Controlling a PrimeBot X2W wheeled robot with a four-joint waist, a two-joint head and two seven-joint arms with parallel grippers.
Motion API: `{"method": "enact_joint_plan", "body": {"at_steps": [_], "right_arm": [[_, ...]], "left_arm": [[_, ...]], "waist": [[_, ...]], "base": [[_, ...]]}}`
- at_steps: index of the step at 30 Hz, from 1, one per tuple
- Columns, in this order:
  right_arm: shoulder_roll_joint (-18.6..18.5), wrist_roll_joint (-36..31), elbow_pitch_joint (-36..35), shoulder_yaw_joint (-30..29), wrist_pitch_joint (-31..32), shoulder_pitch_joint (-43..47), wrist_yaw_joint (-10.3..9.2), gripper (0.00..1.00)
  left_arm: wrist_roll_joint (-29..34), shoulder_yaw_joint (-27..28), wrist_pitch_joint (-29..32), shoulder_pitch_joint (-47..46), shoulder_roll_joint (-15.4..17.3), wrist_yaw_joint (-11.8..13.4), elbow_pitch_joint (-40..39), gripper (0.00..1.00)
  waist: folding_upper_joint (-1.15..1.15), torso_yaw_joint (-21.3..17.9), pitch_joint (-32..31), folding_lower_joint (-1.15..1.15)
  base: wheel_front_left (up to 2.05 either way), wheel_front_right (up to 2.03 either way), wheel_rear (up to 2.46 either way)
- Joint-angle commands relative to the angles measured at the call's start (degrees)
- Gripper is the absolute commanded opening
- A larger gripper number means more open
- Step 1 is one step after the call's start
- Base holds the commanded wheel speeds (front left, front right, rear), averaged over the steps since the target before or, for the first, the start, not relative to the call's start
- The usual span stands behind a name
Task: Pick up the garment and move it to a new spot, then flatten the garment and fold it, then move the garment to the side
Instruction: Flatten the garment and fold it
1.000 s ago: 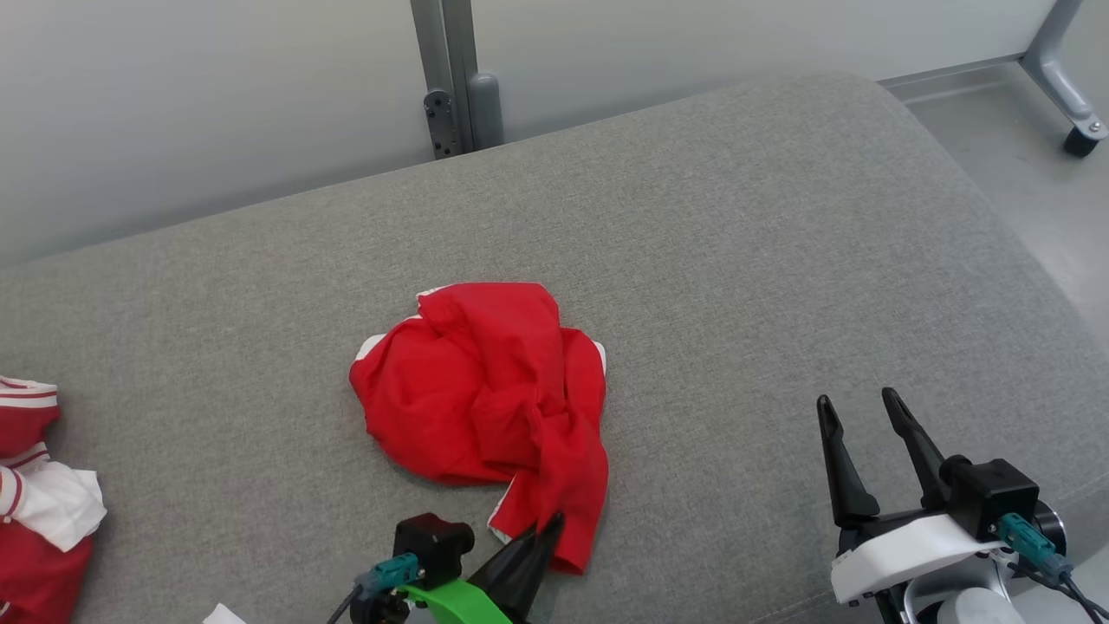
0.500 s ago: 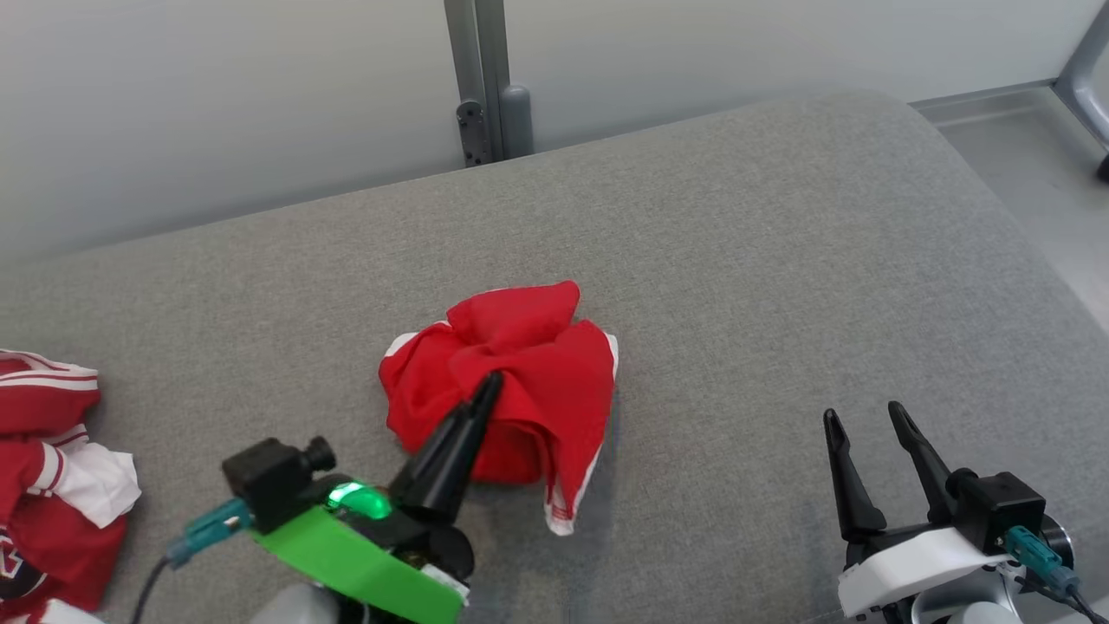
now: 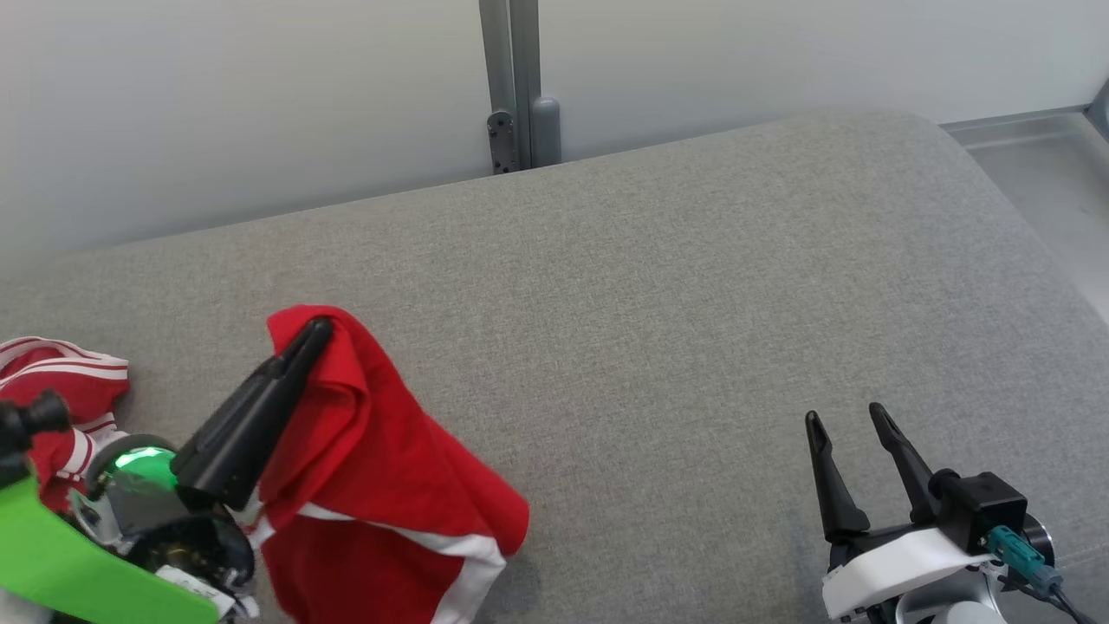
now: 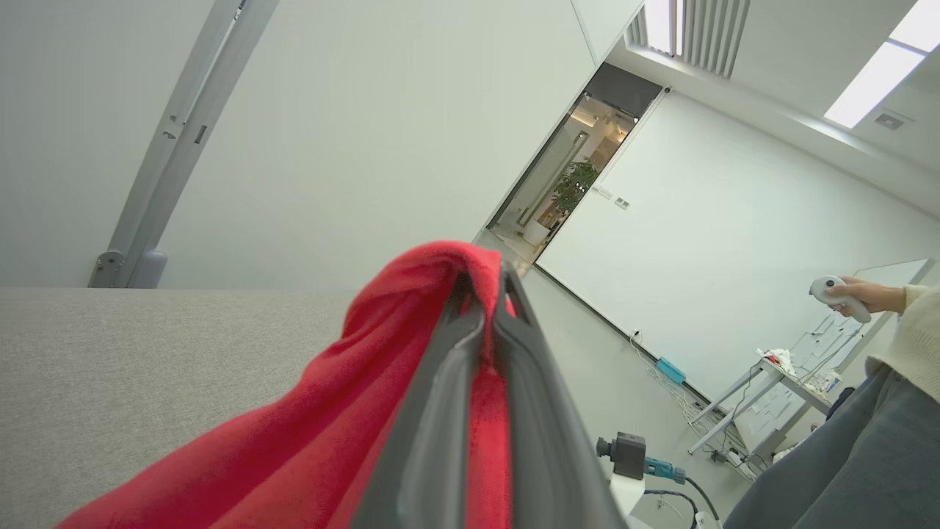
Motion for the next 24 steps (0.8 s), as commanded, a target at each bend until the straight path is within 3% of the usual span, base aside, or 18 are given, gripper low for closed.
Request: {"method": "enact_joint_plan", "body": {"at_steps": [1, 5, 8, 14, 18, 19, 20, 21, 24], "right_arm": [[0.07, 0.5, -0.16, -0.13, -0.07, -0.83, 0.0, 1.0], [0.5, 0.8, -0.36, -0.28, -0.07, -1.78, 0.0, 1.0], [0.77, 1.19, -0.26, 0.21, -0.07, -3.13, 0.0, 1.0], [1.1, 2.04, 0.2, 2.11, -0.07, -6.78, 0.0, 1.0], [1.22, 3.87, 0.33, 4.02, -0.07, -9.5, 0.0, 1.0], [1.22, 4.71, 0.32, 4.28, -0.06, -9.95, 0.0, 1.0], [1.24, 5.39, 0.26, 4.26, -0.07, -10.14, 0.0, 1.0], [1.25, 5.81, 0.28, 4.32, -0.06, -10.16, 0.0, 1.0], [1.26, 6.94, 0.52, 3.24, -0.06, -9.02, 0.0, 1.0]], "left_arm": [[-2.09, 1.33, 1.91, -0.28, 2.44, 0.27, -0.24, 0.0], [-7.82, 2.08, 9.71, -4.57, 7.38, 0.21, 1.18, 0.0], [-9.41, -0.76, 16.46, -10.04, 8.17, 0.68, 5.0, 0.0], [-6.09, -9.26, 25.33, -23.58, 0.56, 3.47, 19.04, 0.0], [0.08, -12.35, 24.77, -31.74, -5.12, 4.74, 31.23, 0.0], [2.32, -12.76, 23.48, -33.5, -6.02, 5.33, 34.45, 0.07], [4.76, -13.19, 21.8, -35.01, -6.98, 5.69, 37.59, 0.49], [6.87, -13.5, 20.12, -36.17, -7.9, 6.16, 40.81, 1.0], [10.06, -13.46, 15.58, -38.55, -10.45, 5.81, 47.66, 1.0]], "waist": [[0.0, -0.9, 1.14, 0.0], [0.0, -2.34, 3.37, 0.0], [0.0, -4.07, 5.13, 0.0], [0.0, -9.72, 9.13, 0.0], [0.0, -15.12, 12.32, 0.0], [0.0, -16.35, 13.04, 0.0], [0.0, -17.3, 13.58, 0.0], [0.0, -18.24, 14.03, 0.0], [0.0, -19.76, 14.74, 0.0]], "base": [[0.0, 0.0, 0.0], [0.0, 0.0, 0.0], [0.0, 0.0, 0.0], [0.0, 0.0, 0.0], [0.0, 0.0, 0.0], [0.0, 0.0, 0.0], [0.0, 0.0, 0.0], [0.0, 0.0, 0.0], [0.0, 0.0, 0.0]]}}
